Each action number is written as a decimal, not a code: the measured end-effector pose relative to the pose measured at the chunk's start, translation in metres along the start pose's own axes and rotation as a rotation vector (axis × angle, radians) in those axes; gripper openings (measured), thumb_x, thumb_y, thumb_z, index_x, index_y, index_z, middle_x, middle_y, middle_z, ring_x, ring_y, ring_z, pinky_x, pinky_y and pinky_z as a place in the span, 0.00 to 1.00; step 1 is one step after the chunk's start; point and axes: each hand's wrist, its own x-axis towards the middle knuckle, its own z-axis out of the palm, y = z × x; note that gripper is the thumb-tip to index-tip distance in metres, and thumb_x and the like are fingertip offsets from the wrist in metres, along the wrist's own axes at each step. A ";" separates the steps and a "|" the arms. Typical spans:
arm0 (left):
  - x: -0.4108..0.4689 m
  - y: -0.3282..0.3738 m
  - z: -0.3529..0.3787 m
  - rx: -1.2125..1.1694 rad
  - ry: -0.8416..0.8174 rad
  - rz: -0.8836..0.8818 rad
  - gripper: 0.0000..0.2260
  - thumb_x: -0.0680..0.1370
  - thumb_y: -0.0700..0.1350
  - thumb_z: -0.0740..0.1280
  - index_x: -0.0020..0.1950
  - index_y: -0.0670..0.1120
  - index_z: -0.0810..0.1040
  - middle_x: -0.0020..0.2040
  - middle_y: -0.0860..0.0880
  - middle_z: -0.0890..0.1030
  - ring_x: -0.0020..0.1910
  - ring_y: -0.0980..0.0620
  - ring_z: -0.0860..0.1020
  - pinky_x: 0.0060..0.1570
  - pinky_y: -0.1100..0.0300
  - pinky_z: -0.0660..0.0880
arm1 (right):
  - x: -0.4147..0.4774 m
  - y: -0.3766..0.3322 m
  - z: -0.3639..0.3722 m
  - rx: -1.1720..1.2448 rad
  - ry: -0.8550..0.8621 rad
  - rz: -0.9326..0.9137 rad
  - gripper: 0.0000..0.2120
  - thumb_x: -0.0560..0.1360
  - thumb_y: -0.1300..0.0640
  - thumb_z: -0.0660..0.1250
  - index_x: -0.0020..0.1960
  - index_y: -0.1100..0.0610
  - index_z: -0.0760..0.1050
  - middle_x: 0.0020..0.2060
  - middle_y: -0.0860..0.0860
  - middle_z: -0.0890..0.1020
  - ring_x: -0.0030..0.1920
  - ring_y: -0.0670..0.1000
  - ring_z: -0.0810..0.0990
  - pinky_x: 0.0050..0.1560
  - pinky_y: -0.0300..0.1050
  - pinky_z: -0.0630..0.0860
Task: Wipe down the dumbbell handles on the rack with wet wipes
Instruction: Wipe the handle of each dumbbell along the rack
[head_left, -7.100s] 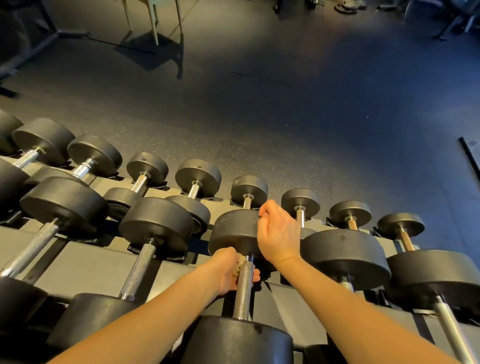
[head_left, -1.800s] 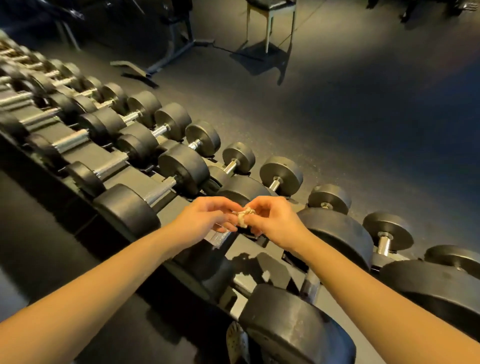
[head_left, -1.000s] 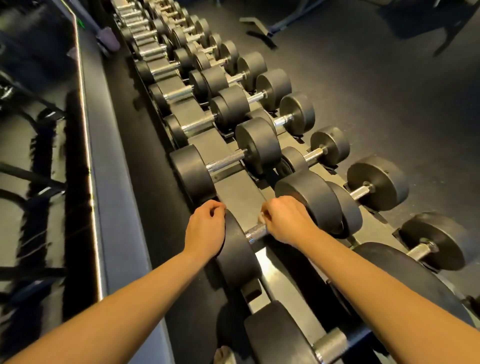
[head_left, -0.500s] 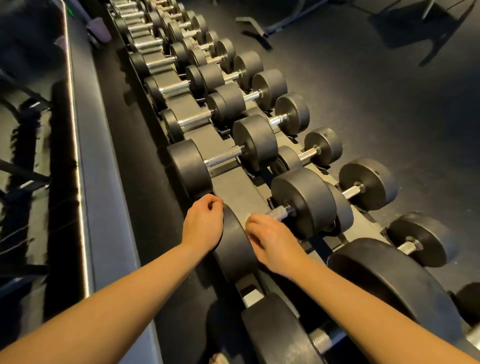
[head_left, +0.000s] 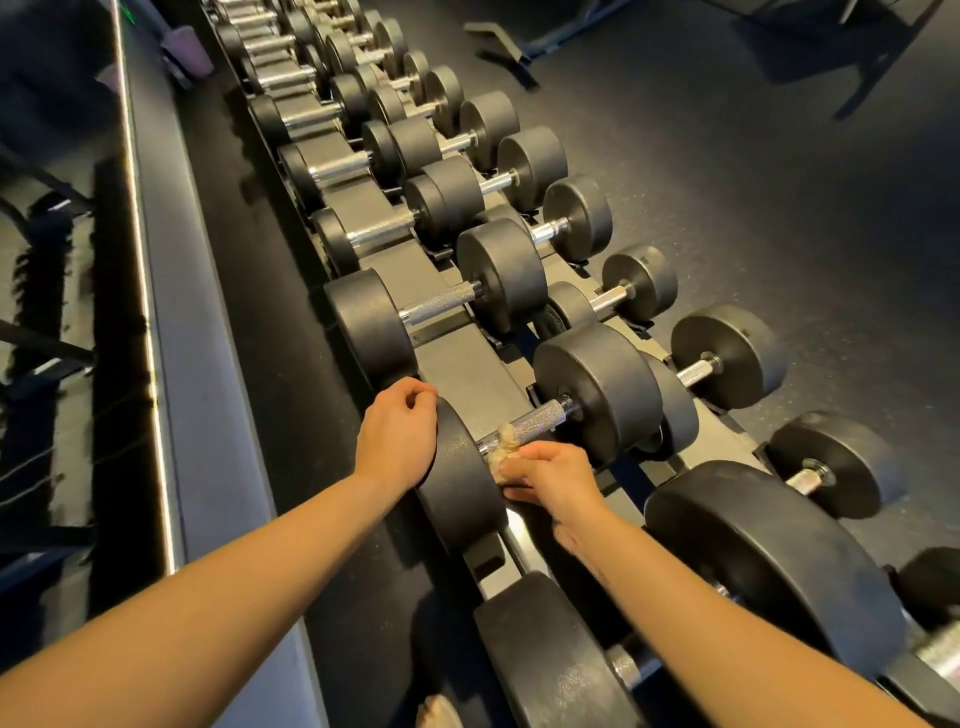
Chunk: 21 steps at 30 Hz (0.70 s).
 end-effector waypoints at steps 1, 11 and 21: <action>0.000 0.000 0.000 -0.001 0.000 -0.004 0.13 0.86 0.47 0.58 0.63 0.48 0.80 0.56 0.51 0.82 0.56 0.53 0.78 0.53 0.60 0.70 | 0.000 0.001 0.001 0.076 0.033 0.029 0.06 0.72 0.73 0.71 0.44 0.64 0.83 0.38 0.58 0.86 0.40 0.54 0.84 0.44 0.46 0.83; 0.000 -0.001 0.001 -0.007 0.012 -0.015 0.13 0.86 0.47 0.58 0.64 0.48 0.80 0.57 0.51 0.82 0.56 0.53 0.78 0.51 0.61 0.69 | -0.007 0.002 0.011 -0.082 0.002 -0.094 0.06 0.75 0.66 0.72 0.42 0.57 0.81 0.37 0.54 0.85 0.40 0.52 0.84 0.42 0.44 0.80; 0.001 -0.001 0.002 0.011 0.018 -0.012 0.12 0.86 0.47 0.58 0.62 0.49 0.80 0.55 0.52 0.82 0.55 0.53 0.78 0.51 0.60 0.71 | 0.027 -0.075 0.024 -1.455 -0.341 -0.479 0.08 0.82 0.57 0.60 0.50 0.57 0.77 0.44 0.54 0.81 0.47 0.57 0.80 0.50 0.52 0.77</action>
